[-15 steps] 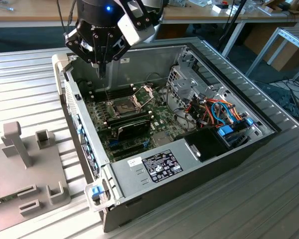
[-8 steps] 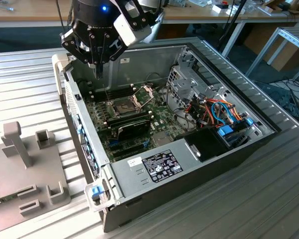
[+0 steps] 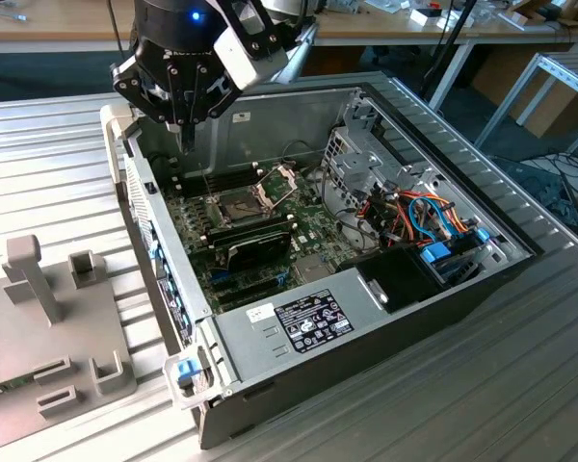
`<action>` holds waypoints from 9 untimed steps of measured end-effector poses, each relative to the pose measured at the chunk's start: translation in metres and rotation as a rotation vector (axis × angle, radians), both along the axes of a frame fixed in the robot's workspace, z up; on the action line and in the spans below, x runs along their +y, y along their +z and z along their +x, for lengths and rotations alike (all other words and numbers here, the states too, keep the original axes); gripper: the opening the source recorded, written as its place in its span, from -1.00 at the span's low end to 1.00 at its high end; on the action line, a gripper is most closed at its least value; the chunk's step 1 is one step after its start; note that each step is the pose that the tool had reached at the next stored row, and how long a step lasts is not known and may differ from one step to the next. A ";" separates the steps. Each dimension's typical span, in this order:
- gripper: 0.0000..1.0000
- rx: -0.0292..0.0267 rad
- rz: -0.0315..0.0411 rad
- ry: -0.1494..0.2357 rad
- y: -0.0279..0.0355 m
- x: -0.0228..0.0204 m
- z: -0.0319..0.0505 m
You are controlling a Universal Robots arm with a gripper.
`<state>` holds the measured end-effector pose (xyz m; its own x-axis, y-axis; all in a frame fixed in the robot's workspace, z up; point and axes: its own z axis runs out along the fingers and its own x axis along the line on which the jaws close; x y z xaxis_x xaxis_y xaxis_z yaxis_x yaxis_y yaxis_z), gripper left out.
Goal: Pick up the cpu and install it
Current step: 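Reach for the cpu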
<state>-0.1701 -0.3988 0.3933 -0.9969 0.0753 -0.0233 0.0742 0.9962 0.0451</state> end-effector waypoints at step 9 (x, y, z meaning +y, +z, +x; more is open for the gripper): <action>-0.79 0.0000 0.0000 0.000 0.0000 0.0001 -0.0050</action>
<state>-0.1751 -0.3988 0.3933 -0.9969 0.0753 -0.0233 0.0742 0.9962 0.0451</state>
